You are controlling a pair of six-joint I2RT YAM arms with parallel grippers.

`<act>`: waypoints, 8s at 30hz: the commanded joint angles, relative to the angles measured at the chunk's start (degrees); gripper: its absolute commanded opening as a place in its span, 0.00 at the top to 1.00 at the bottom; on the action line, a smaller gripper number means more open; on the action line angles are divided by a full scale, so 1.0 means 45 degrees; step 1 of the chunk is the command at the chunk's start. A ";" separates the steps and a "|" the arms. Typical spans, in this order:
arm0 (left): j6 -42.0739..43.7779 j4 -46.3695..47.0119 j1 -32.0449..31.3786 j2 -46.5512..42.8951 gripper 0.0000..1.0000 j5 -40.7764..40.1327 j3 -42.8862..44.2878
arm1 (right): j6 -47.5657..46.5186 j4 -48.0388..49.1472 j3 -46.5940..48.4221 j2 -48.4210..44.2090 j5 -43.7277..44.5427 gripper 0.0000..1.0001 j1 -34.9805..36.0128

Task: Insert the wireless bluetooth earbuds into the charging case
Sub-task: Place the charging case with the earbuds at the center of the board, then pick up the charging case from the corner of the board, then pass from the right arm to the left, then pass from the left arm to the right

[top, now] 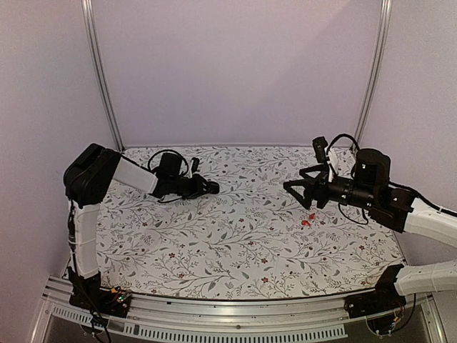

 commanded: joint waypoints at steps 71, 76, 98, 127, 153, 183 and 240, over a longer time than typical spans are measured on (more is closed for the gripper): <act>0.2566 -0.2616 -0.0290 -0.9528 0.00 -0.3463 -0.3844 | -0.3763 -0.5501 0.8151 1.3545 0.1175 0.41 -0.7762; 0.2664 -0.2674 -0.0281 -0.9607 0.00 -0.3446 -0.3916 | -0.3984 -0.5703 0.8528 1.3899 0.1279 0.42 -0.7629; 0.2658 -0.2862 -0.0187 -1.0400 0.00 -0.3658 -0.4414 | -0.4087 -0.5662 0.7786 1.2176 0.0764 0.55 -0.6278; 0.0985 -0.0184 -0.2517 -1.0472 0.35 0.0722 -0.5703 | -0.5468 -0.0992 0.3649 0.5197 0.3062 0.57 0.3554; 0.0574 0.1415 -0.4561 -0.9222 0.38 0.0861 -0.4978 | -0.6388 -0.0199 0.3461 0.5511 0.5423 0.59 0.5440; 0.0380 0.1404 -0.5186 -0.8143 0.55 0.1050 -0.4250 | -0.6638 -0.0315 0.3584 0.5841 0.6312 0.59 0.5765; 0.6600 -0.2984 -0.6258 -0.9807 1.00 0.2926 -0.3668 | -0.3580 -0.4294 0.4708 0.5324 -0.6665 0.49 0.2624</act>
